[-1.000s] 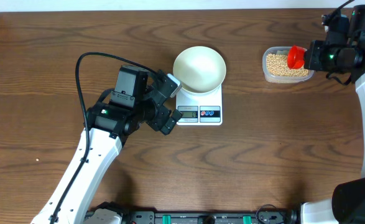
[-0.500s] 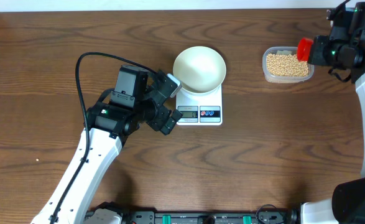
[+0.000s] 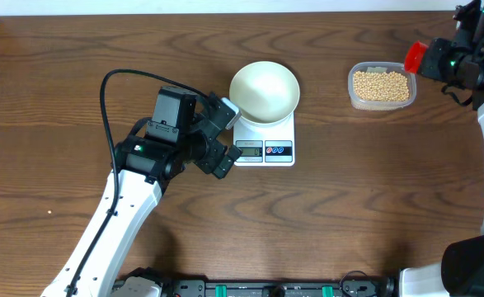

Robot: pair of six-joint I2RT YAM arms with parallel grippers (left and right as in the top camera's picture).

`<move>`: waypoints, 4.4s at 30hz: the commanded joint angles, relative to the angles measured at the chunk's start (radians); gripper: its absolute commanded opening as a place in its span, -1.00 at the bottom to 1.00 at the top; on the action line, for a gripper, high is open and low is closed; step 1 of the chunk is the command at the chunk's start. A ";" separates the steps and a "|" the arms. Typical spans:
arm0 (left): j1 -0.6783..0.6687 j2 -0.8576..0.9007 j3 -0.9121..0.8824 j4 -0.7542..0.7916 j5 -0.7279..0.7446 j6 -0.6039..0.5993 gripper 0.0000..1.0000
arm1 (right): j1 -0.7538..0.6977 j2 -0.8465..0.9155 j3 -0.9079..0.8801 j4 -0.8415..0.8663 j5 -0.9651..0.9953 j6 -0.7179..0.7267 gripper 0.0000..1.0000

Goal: Scoop item into bowl and weigh 50g on scale
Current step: 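Scoop soybeans with the right gripper and lift the scoop, then dip the red scoop deeper into the soybean tub with the right gripper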

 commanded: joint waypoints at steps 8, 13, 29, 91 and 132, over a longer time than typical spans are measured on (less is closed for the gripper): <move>0.001 -0.001 0.005 0.000 -0.003 0.013 0.93 | -0.007 0.007 0.023 -0.017 0.007 -0.084 -0.98; 0.001 -0.001 0.005 0.000 -0.003 0.013 0.93 | -0.007 0.007 0.023 -0.024 -0.019 -0.214 -0.98; 0.001 -0.001 0.005 0.000 -0.003 0.013 0.93 | -0.006 0.007 0.023 -0.081 -0.154 -0.430 -0.98; 0.001 0.008 0.005 0.031 -0.045 -0.038 0.93 | -0.006 0.007 0.023 -0.117 -0.169 -0.459 -0.98; 0.001 0.008 0.005 -0.006 -0.085 -0.002 0.93 | -0.006 0.007 0.023 -0.133 -0.168 -0.473 -0.98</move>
